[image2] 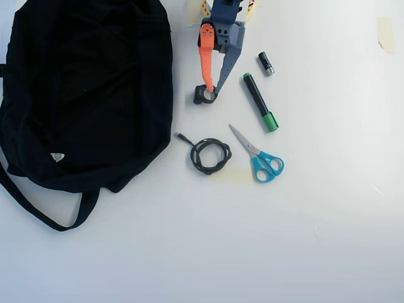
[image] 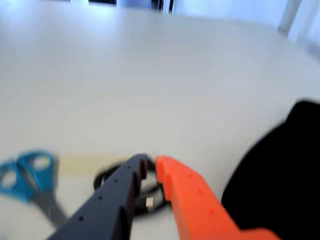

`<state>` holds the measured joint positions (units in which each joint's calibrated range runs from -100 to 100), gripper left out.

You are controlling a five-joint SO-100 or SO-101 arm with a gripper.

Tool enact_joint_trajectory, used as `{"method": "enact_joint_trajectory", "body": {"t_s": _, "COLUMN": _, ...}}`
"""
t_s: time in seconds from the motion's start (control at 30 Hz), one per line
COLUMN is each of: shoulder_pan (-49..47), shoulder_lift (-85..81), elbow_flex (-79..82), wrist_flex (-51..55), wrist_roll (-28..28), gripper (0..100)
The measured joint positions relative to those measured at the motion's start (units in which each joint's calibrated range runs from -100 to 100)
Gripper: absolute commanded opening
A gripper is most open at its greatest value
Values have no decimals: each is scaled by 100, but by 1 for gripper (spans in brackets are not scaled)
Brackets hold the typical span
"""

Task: Put the bike light into the black bag

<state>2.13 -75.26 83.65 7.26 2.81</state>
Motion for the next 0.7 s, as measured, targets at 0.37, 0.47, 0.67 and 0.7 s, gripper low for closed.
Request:
{"method": "enact_joint_trajectory", "body": {"t_s": 0.37, "shoulder_pan": -7, "shoulder_lift": 3288, "elbow_flex": -3624, "wrist_flex": -69, "wrist_roll": 0, "gripper": 2}}
{"method": "enact_joint_trajectory", "body": {"t_s": 0.47, "shoulder_pan": -7, "shoulder_lift": 3894, "elbow_flex": -4442, "wrist_flex": 275, "wrist_roll": 0, "gripper": 2}}
{"method": "enact_joint_trajectory", "body": {"t_s": 0.67, "shoulder_pan": -7, "shoulder_lift": 5405, "elbow_flex": -7068, "wrist_flex": 2044, "wrist_roll": 0, "gripper": 2}}
{"method": "enact_joint_trajectory", "body": {"t_s": 0.7, "shoulder_pan": -7, "shoulder_lift": 5612, "elbow_flex": -7453, "wrist_flex": 2224, "wrist_roll": 0, "gripper": 2}}
